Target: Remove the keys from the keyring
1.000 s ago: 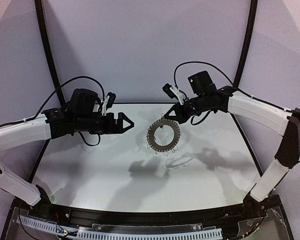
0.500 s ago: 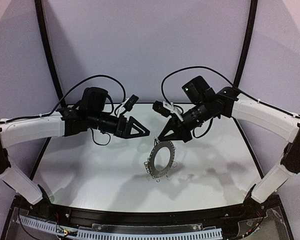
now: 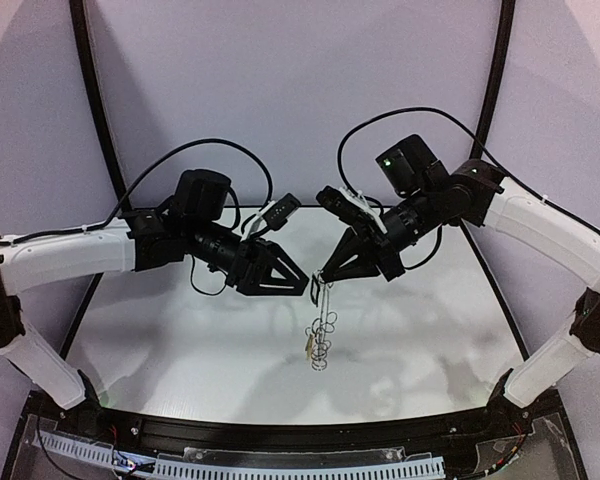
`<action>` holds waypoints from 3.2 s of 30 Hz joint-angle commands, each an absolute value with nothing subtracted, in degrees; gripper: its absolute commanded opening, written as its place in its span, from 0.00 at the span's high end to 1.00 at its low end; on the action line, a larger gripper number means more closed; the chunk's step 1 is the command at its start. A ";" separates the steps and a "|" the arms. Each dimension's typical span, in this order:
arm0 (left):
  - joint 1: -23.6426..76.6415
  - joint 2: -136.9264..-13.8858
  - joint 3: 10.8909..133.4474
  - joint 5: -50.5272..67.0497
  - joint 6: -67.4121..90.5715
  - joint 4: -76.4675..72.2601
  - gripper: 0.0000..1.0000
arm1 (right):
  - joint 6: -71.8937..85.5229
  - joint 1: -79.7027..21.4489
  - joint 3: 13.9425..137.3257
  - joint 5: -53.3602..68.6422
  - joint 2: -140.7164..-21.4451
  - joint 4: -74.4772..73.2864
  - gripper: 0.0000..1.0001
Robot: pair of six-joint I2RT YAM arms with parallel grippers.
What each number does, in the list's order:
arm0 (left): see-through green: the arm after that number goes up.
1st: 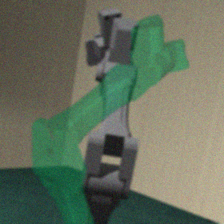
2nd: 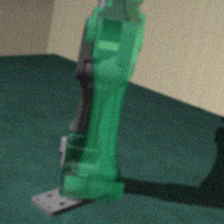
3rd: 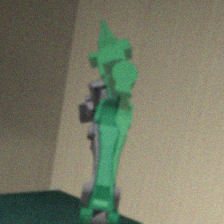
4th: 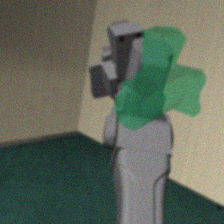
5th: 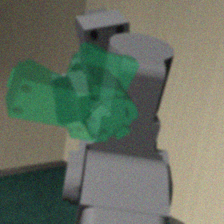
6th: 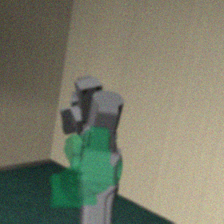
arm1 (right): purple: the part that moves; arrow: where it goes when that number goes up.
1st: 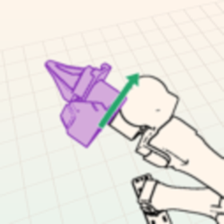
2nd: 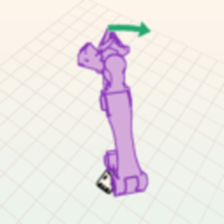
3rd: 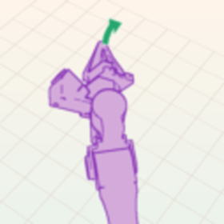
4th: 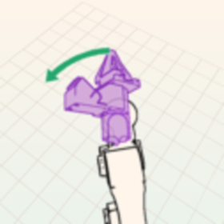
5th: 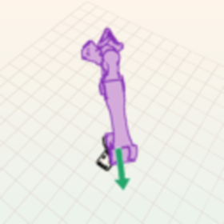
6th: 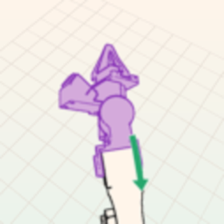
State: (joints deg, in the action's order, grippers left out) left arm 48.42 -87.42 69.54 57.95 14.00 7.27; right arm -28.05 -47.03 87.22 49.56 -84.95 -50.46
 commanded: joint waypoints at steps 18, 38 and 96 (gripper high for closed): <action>52.72 -91.16 76.88 60.95 5.45 11.22 0.66 | -25.89 -48.34 89.37 50.89 -84.23 -46.30 1.00; 52.68 -84.12 77.76 40.85 4.54 25.85 0.99 | -24.14 -48.34 86.75 45.55 -81.83 -49.74 0.60; 52.82 -86.84 85.06 37.56 15.95 34.32 0.99 | -11.53 -54.04 65.92 30.48 -76.13 -12.83 0.85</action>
